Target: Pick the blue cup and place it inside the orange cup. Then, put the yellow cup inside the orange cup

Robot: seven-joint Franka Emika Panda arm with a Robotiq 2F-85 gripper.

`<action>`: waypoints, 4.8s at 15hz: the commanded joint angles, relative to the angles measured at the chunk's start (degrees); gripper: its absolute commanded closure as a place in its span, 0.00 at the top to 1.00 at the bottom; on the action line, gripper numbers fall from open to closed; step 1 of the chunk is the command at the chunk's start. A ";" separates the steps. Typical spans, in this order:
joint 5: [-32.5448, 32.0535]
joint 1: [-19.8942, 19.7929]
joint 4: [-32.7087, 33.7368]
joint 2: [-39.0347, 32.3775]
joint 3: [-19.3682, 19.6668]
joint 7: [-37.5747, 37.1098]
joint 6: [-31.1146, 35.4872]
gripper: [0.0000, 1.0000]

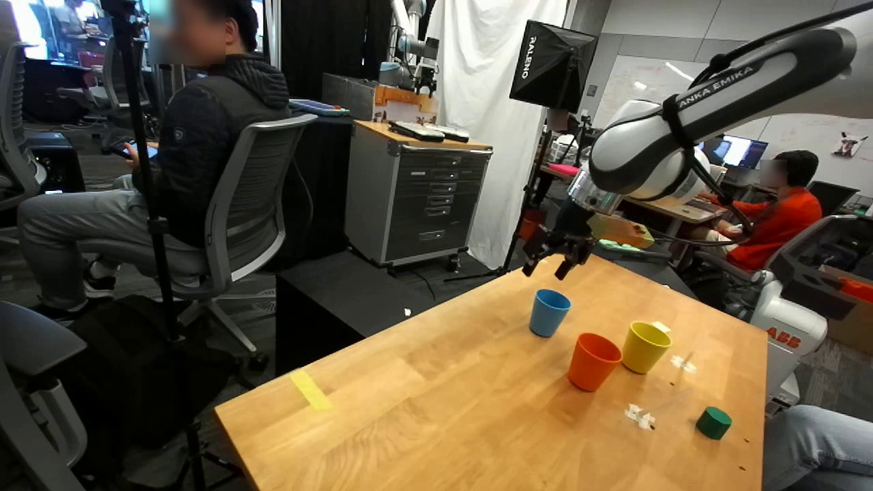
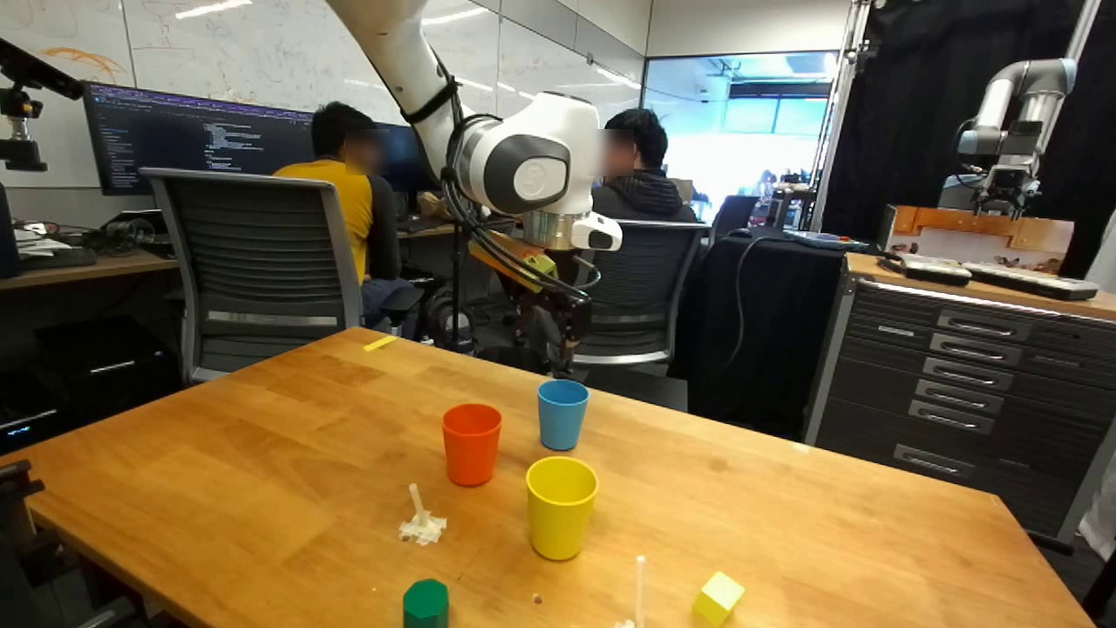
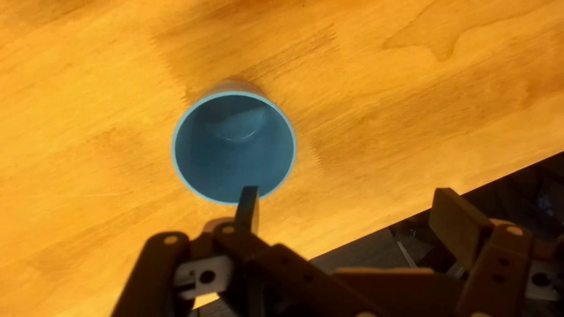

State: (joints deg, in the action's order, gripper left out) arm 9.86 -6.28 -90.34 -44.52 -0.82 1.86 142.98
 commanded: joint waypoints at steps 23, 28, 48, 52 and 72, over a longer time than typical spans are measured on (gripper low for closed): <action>-0.69 -1.50 11.67 -9.35 -0.41 1.69 -7.37 1.00; -0.85 -1.36 12.97 -10.42 -0.24 1.49 -8.32 1.00; -1.15 -1.32 16.15 -11.86 0.17 0.98 -11.45 0.07; -0.90 -1.13 15.12 -10.84 0.26 0.23 -10.89 0.06; -5.87 6.22 -16.80 17.58 2.89 -7.00 -4.11 0.05</action>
State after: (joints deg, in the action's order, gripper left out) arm 6.32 -2.28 -97.14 -35.20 0.67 -2.29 135.63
